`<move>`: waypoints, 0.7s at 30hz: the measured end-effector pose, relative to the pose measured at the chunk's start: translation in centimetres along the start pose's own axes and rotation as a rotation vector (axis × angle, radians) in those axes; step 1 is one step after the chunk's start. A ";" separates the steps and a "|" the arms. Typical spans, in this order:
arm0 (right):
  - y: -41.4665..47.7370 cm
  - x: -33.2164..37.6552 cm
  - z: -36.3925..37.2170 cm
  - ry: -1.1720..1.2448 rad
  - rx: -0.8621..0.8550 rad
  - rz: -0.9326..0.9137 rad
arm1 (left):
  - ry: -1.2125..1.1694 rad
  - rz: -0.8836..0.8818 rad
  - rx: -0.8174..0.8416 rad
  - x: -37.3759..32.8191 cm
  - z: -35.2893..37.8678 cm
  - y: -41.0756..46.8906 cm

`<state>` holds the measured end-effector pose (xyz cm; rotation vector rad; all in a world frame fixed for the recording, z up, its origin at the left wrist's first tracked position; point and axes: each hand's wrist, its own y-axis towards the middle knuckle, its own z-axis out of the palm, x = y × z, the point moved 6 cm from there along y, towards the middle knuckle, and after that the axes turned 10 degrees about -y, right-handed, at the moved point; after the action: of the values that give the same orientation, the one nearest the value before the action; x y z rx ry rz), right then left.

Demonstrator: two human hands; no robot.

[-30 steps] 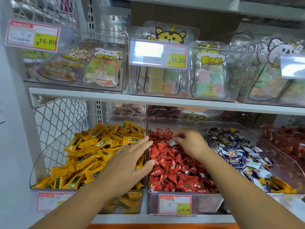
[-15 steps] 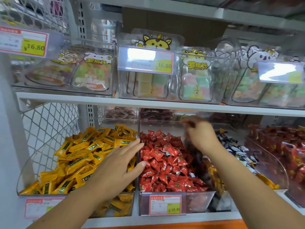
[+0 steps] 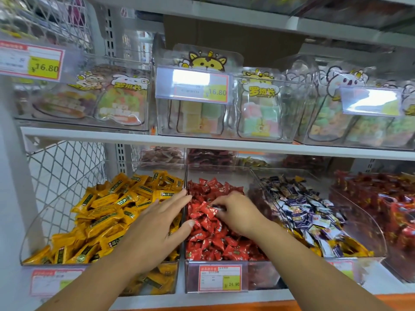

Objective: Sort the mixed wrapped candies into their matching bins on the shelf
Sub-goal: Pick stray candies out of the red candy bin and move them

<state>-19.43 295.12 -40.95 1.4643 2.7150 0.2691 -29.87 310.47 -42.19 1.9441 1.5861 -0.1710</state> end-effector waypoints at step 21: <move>-0.1 5.2 2.2 -0.175 0.206 -0.205 | -0.016 0.007 -0.002 0.2 -0.1 0.0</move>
<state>-22.14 299.63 -42.88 1.1704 2.7839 -0.1448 -29.82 310.65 -42.22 1.9419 1.5679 -0.1813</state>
